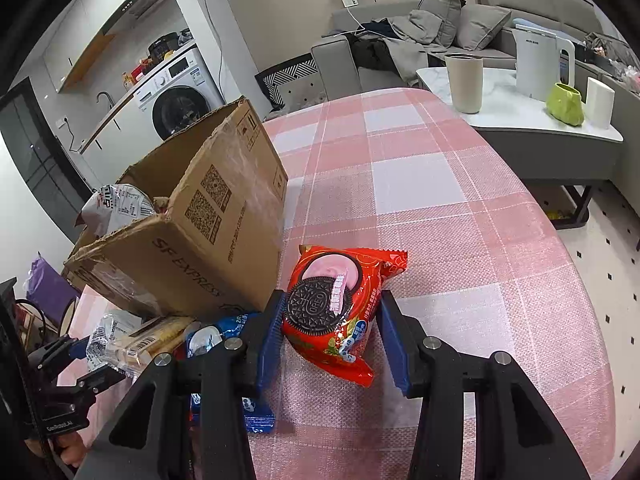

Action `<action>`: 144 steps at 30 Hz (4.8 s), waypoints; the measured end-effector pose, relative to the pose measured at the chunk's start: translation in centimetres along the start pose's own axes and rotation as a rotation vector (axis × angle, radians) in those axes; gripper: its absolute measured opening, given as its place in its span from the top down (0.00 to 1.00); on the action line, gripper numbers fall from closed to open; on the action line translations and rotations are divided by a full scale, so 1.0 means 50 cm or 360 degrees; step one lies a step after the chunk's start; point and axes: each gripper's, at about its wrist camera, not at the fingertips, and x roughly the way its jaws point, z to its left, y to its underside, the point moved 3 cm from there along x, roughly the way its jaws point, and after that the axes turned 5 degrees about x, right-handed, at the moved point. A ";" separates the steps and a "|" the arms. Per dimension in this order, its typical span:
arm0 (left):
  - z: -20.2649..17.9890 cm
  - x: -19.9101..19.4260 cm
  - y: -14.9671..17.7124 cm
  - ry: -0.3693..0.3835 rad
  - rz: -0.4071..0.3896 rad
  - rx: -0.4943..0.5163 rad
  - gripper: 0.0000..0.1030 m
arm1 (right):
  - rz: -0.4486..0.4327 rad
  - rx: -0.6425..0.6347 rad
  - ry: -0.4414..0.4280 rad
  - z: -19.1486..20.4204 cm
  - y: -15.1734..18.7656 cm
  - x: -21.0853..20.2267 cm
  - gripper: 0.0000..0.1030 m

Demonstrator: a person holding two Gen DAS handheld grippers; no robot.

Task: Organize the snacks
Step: 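Lift the red Oreo pack with the right tool while the left tool carries the chip bag to the box, then lower both packs into the cardboard box and open both tools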

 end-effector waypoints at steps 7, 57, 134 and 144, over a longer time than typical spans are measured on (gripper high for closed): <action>-0.017 0.016 -0.010 -0.0082 0.0012 0.0043 0.21 | 0.0002 -0.0016 0.0008 0.005 0.004 0.001 0.55; 0.054 -0.237 -0.069 -0.0013 -0.0479 -0.0025 0.45 | -0.0341 -0.0146 -0.0172 0.097 -0.017 -0.161 0.55; 0.063 -0.023 -0.259 -0.0125 -0.0422 -0.0001 0.44 | -0.0218 -0.0428 -0.0250 0.271 -0.074 -0.056 0.51; 0.042 -0.082 -0.232 -0.0208 -0.0468 0.0045 0.05 | -0.0362 -0.0419 -0.0242 0.242 -0.068 -0.129 0.07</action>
